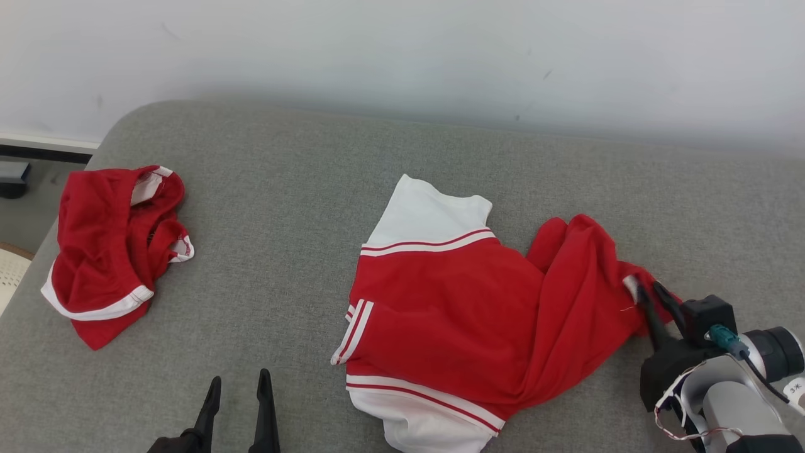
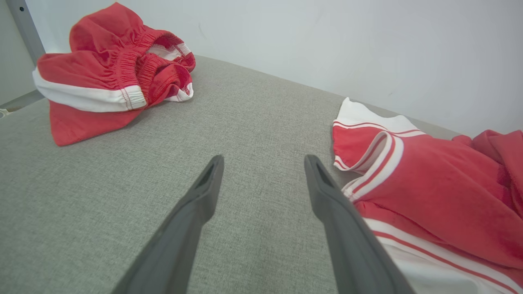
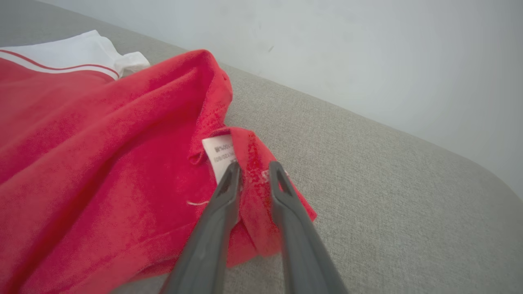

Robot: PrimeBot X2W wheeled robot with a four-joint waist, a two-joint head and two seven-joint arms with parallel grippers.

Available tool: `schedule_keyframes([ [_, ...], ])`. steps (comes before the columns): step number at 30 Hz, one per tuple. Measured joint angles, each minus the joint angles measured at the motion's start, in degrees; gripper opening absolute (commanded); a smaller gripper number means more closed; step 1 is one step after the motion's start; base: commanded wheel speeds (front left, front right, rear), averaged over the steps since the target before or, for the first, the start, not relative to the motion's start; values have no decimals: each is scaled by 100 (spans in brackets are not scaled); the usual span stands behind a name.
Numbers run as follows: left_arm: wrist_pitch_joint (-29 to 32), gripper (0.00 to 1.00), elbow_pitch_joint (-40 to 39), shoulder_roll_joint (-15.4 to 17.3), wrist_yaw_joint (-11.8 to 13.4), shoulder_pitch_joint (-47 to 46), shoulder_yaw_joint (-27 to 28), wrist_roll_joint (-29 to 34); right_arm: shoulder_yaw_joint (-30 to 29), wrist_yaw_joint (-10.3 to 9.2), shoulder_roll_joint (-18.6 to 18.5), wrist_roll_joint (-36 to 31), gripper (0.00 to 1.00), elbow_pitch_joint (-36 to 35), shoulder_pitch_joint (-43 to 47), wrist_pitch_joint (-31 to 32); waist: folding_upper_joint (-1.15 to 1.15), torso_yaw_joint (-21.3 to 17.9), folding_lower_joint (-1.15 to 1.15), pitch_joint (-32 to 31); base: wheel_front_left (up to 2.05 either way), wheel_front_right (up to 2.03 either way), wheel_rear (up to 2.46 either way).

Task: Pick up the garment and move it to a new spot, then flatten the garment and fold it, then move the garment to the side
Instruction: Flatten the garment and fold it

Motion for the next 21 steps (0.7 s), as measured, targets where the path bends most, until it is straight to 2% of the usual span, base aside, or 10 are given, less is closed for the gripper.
schedule_keyframes([
  [4,0,100,0,0,27,-3,23,-20,-185,0,47,0,0,116,-190,0,0,18,1,38,0,0,0],
  [11,0,100,9,1,33,42,64,-24,-513,0,121,644,0,-503,140,0,0,-106,1,-127,0,0,0],
  [15,0,100,2,0,30,169,71,-40,-792,0,-91,1635,0,-1606,1267,119,0,-400,0,-306,0,0,0],
  [18,0,100,-2,-3,26,240,65,-63,-1056,0,-97,2495,0,-2435,2092,692,0,-525,0,-339,0,0,0],
  [21,0,100,-7,-1,26,240,70,-70,-1101,0,-89,2908,0,-3025,2728,1266,0,-594,0,-320,0,0,0],
])
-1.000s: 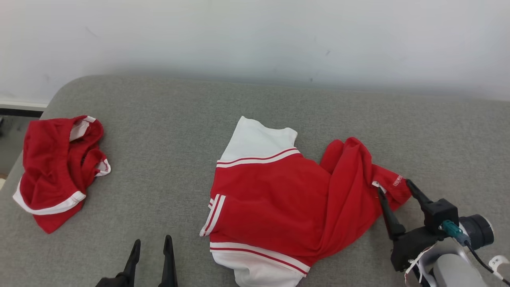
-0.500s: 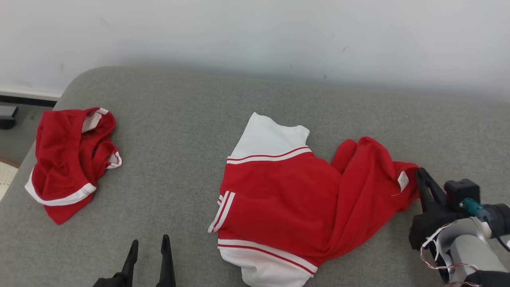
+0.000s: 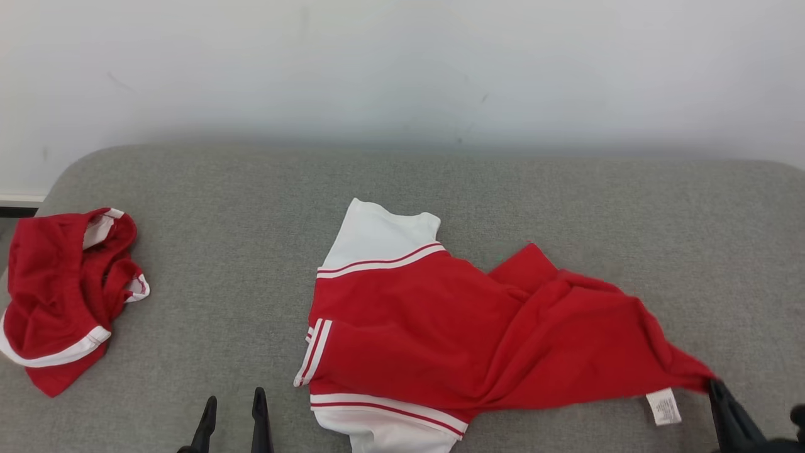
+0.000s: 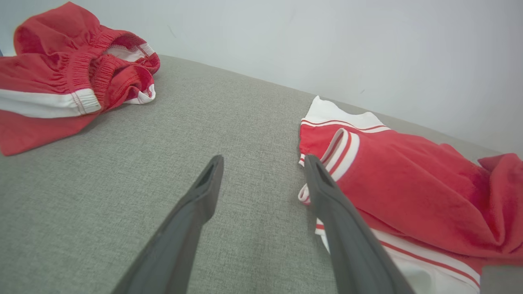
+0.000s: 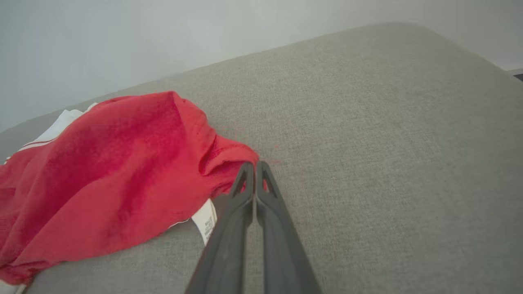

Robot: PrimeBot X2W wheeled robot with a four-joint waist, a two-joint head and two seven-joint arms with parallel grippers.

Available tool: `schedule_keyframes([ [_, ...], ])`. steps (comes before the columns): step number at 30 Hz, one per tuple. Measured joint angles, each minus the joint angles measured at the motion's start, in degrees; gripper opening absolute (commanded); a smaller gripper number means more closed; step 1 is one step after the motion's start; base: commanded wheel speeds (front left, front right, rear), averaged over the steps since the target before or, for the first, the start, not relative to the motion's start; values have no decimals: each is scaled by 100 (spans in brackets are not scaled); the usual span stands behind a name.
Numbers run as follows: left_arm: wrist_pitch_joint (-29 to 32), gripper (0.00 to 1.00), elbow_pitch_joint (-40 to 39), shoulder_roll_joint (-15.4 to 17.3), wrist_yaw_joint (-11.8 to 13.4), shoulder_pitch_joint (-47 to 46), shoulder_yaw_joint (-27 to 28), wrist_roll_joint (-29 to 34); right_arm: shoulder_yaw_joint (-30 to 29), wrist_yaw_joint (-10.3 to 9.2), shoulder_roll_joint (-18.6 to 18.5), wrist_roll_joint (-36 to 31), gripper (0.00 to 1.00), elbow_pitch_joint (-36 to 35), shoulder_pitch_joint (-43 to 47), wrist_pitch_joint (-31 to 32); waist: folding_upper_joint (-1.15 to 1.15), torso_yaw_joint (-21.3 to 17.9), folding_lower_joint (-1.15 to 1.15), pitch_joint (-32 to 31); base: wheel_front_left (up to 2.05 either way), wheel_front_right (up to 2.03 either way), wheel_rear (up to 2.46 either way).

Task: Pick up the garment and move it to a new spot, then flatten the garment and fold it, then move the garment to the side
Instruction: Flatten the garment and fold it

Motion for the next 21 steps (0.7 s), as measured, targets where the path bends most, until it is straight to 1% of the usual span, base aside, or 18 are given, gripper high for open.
schedule_keyframes([
  [3,0,100,1,0,-1,-3,-5,-1,-40,0,23,215,0,-441,427,417,0,-40,0,46,0,0,0],
  [6,0,100,14,0,-7,-12,-7,-1,-87,0,88,232,0,-749,603,613,0,-67,0,81,0,0,0],
  [9,0,100,23,0,-33,-18,7,0,-136,0,119,242,0,-959,552,712,0,-80,0,96,0,0,0],
  [12,0,100,29,0,-37,-33,8,7,-87,0,92,182,0,-982,296,864,0,-72,0,110,0,0,0],
  [14,0,100,32,0,-47,-55,8,11,-60,0,47,145,0,-835,-15,940,0,-56,0,129,0,0,0],
  [16,0,100,47,0,-52,-112,-9,15,-34,0,-27,135,0,-523,-363,1006,0,-34,0,150,0,0,0],
  [17,0,100,53,0,-57,-134,-16,21,-32,0,-63,133,0,-326,-549,996,0,-16,0,160,0,0,0],
  [19,0,100,90,0,-60,-145,-47,41,57,0,-249,-58,0,124,-899,961,0,33,0,175,0,0,0],
  [21,0,100,112,0,-58,-163,-43,44,89,0,-320,-96,0,614,-1261,873,0,85,0,188,0,0,0],
])
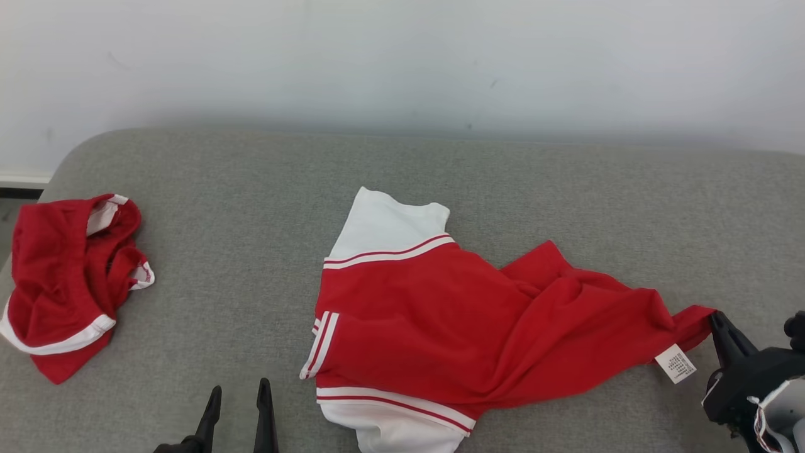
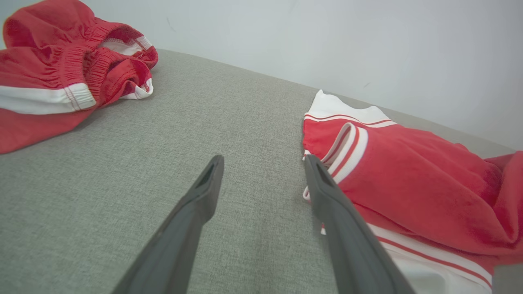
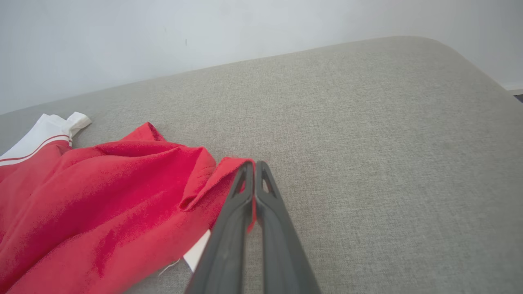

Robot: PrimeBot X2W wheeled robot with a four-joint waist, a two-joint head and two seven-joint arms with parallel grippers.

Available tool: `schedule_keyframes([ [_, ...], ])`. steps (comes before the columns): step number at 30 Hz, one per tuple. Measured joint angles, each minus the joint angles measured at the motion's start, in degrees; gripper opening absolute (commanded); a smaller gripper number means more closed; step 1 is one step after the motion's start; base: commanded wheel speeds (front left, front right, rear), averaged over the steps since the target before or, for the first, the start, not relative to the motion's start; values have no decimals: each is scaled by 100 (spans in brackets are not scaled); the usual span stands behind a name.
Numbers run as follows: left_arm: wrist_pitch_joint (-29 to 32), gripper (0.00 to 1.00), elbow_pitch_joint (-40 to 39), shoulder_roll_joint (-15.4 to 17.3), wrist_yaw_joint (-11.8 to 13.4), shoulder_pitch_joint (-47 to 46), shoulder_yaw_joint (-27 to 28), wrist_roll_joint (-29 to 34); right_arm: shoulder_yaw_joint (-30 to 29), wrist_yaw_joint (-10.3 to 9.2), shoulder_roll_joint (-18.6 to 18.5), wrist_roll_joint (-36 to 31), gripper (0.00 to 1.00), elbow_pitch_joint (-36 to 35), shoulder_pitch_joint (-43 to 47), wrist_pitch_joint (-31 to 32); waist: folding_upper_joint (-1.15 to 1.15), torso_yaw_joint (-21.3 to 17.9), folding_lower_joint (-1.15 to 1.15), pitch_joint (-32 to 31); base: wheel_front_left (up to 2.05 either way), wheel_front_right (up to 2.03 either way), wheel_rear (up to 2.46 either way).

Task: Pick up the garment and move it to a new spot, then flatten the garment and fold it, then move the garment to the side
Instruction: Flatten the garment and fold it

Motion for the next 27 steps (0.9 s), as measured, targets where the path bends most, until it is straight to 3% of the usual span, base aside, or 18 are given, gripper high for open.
schedule_keyframes([
  [7,0,100,44,1,-25,-70,3,9,178,0,-305,-129,0,1642,-782,-356,0,205,0,-5,0,0,0],
  [8,0,100,42,-1,-24,-68,13,9,226,0,-323,-155,26,1790,-868,-454,0,222,0,-13,0,0,0],
  [9,0,100,42,-1,-24,-68,13,9,226,0,-323,-155,81,1790,-868,-454,0,222,0,-13,0,0,0],
  [10,0,100,42,1,-18,-60,24,9,343,0,-330,-182,100,2012,-990,-661,0,234,0,-40,0,0,0],
  [17,0,100,18,1,11,44,38,-1,769,0,-383,-4,100,2171,-977,-1265,0,157,0,-114,0,0,0],
  [27,0,100,-89,1,58,57,136,-2,1311,0,-401,347,100,1355,-652,-1534,0,36,0,-68,0,0,0],
])
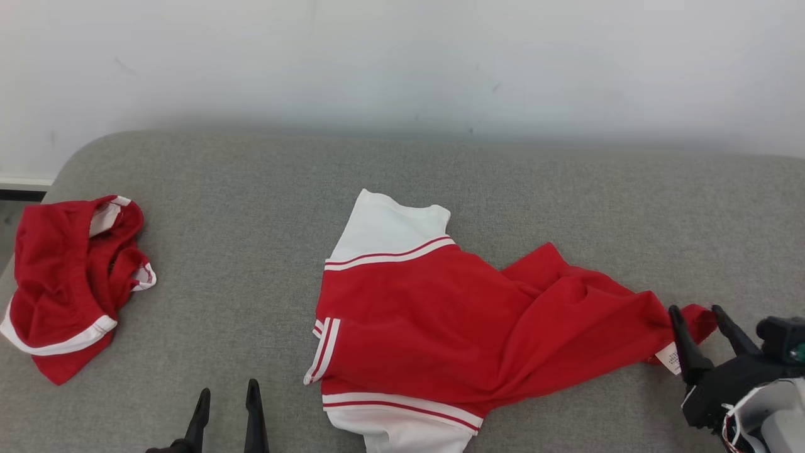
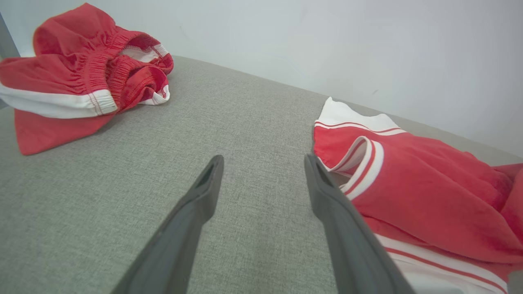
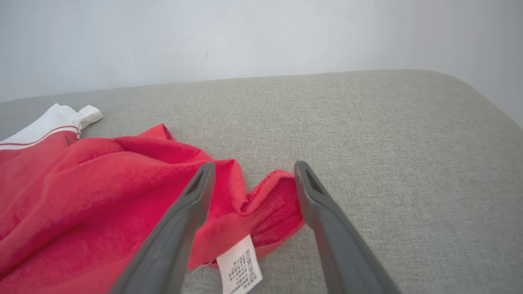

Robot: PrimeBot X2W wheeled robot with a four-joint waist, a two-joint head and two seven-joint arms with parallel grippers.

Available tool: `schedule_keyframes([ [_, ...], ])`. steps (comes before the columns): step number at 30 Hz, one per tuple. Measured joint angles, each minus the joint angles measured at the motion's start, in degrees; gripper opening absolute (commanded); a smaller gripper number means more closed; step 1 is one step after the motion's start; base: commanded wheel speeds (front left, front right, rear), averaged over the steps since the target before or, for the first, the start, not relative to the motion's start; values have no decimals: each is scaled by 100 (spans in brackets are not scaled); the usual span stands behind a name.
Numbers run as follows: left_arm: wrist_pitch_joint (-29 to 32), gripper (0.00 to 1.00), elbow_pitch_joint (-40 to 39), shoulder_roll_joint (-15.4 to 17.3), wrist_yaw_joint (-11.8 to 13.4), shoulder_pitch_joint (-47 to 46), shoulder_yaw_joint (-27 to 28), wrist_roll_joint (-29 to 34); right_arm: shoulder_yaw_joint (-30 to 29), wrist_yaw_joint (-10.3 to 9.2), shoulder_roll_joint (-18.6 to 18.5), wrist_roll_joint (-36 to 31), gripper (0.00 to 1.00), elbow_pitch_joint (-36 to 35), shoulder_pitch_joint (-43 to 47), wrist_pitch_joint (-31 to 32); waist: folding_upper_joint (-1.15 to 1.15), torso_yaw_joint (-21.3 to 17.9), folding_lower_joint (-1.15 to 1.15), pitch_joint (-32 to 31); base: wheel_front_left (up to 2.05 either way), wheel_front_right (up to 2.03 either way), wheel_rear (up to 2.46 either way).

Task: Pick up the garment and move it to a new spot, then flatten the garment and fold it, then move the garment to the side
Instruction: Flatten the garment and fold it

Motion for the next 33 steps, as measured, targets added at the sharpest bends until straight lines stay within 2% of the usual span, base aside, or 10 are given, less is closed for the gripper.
schedule_keyframes([
  [7,0,100,12,-2,-8,-110,-76,-9,466,0,-93,-656,100,68,-445,219,0,24,0,144,0,0,0],
  [12,0,100,37,0,-31,-166,-159,-46,808,0,-57,-909,100,350,-987,678,0,159,0,203,0,0,0],
  [24,0,100,76,-1,3,-237,-364,-145,1751,-9,121,-611,100,1445,-1601,2124,0,532,-1,226,0,0,0],
  [25,0,100,74,0,7,-237,-361,-146,1813,-11,116,-609,45,1483,-1628,2147,0,547,-1,228,0,0,0],
  [26,0,100,71,0,9,-237,-363,-148,1866,-16,119,-589,0,1510,-1653,2147,0,553,-1,231,0,0,0],
  [30,0,100,53,-1,36,-236,-367,-153,2015,-14,183,-410,0,1595,-1763,2071,0,546,-1,223,0,0,0],
  [33,0,100,51,-1,51,-235,-371,-166,1922,-9,185,-336,0,1745,-2077,1682,0,529,-1,224,0,0,0],
])
